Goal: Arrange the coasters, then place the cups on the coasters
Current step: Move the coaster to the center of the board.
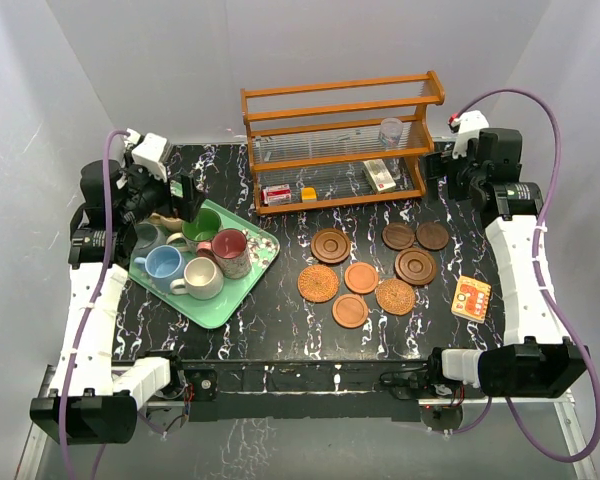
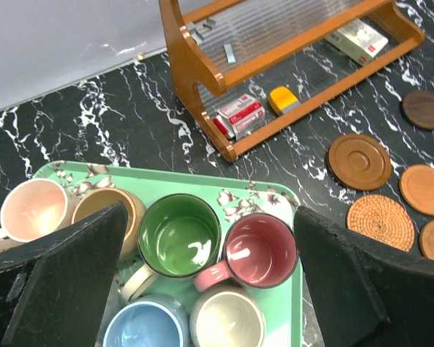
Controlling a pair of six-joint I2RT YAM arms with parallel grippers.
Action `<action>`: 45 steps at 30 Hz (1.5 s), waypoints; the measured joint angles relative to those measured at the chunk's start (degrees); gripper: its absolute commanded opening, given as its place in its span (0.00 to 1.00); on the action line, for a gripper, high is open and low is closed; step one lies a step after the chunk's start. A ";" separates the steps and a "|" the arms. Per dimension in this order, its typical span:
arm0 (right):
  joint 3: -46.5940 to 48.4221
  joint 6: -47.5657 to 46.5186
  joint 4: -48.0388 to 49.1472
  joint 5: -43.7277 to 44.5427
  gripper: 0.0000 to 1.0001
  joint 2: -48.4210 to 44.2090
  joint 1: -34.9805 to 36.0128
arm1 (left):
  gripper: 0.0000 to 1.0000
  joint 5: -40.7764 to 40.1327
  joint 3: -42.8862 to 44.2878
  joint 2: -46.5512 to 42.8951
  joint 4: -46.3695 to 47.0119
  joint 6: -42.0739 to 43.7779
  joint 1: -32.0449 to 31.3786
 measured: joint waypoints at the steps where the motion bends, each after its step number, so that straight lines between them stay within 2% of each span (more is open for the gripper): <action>1: -0.02 -0.22 -0.13 0.57 0.98 0.02 0.24 | 0.99 0.44 -0.24 -0.02 -0.33 0.39 0.00; 14: -6.25 -3.54 0.83 1.16 0.98 0.07 7.56 | 0.99 3.63 -1.25 1.55 -3.54 4.98 0.00; 23: -14.34 -4.00 8.68 -4.00 0.98 1.60 13.11 | 0.99 2.60 -4.79 1.81 -4.22 7.23 0.00; 32: -17.11 -4.52 18.21 -6.49 0.96 12.20 20.59 | 0.99 -0.17 -4.90 2.89 -5.62 9.27 0.00; 45: -16.26 -4.92 24.83 -1.90 0.79 29.55 30.01 | 0.99 -0.90 -4.79 3.19 -5.81 9.84 0.00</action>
